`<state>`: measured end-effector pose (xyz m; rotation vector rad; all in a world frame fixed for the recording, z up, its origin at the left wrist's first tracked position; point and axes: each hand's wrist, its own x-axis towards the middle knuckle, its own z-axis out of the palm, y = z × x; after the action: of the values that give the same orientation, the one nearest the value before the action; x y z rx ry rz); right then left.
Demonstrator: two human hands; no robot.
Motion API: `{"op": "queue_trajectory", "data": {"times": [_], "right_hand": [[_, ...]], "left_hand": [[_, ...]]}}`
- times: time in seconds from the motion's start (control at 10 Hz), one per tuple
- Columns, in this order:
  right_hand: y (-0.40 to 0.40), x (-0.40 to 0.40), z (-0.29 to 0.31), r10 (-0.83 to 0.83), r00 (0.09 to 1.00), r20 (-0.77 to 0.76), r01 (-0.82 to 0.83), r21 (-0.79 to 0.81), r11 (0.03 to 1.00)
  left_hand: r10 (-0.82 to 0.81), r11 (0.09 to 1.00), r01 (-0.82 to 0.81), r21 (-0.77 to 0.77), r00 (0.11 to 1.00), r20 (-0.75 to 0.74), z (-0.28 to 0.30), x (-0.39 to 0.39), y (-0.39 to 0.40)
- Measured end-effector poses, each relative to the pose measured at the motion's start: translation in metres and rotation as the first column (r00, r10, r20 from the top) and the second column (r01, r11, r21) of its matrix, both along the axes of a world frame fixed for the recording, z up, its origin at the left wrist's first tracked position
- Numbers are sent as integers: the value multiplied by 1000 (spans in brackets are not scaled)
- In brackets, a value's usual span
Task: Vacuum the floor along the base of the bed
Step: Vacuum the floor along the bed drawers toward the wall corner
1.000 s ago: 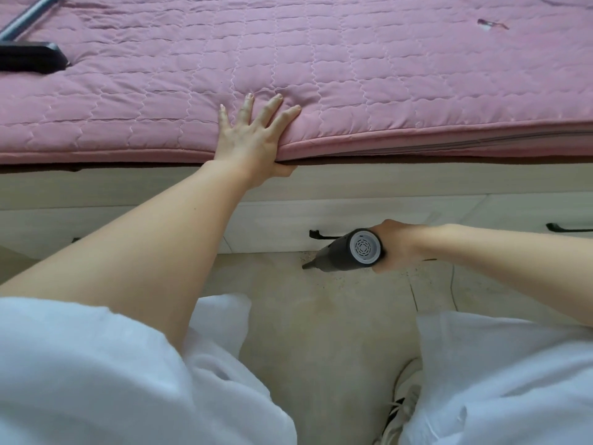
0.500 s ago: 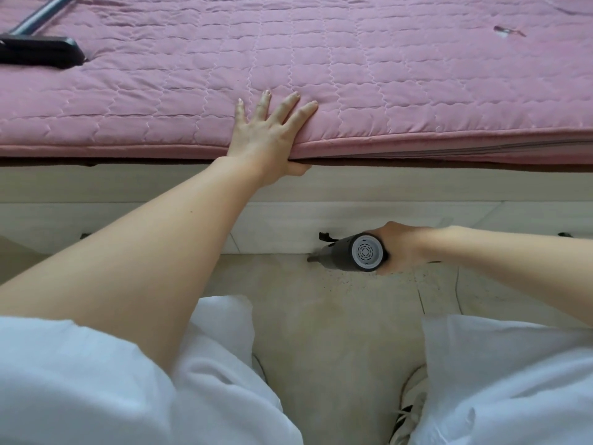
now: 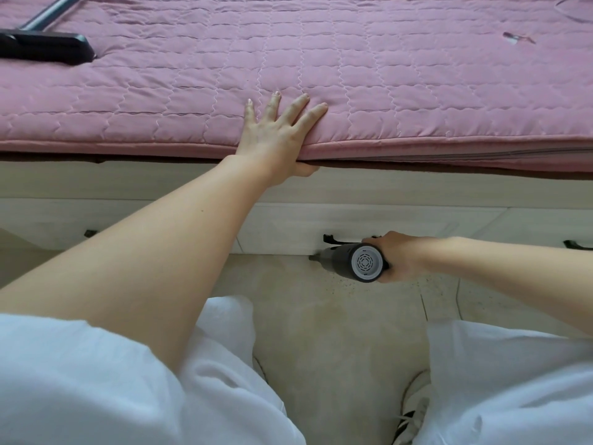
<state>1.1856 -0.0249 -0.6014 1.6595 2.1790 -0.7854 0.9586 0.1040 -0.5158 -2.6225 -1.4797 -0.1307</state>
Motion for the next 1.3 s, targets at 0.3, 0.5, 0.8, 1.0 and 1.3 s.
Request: {"op": "queue_trajectory", "data": {"times": [0.3,0.5,0.8,1.0,1.3], "right_hand": [[-1,2,-1,-10,1000,8,10,7,1000],[-7,14,4,-62,998,-17,62,6,998],[-13,23,14,-119,993,-4,119,-61,991],[-9,26,25,-171,985,29,172,-72,982],[-13,19,22,-121,992,-30,120,-40,992]], "left_hand": [[6,1000,-6,2,1000,-4,0,0,1],[11,1000,-11,0,1000,-15,0,1,0],[9,1000,-9,6,1000,-12,-1,1,1],[8,1000,-8,9,1000,-12,-1,1,1],[11,1000,-11,15,1000,-15,-3,0,2]]}}
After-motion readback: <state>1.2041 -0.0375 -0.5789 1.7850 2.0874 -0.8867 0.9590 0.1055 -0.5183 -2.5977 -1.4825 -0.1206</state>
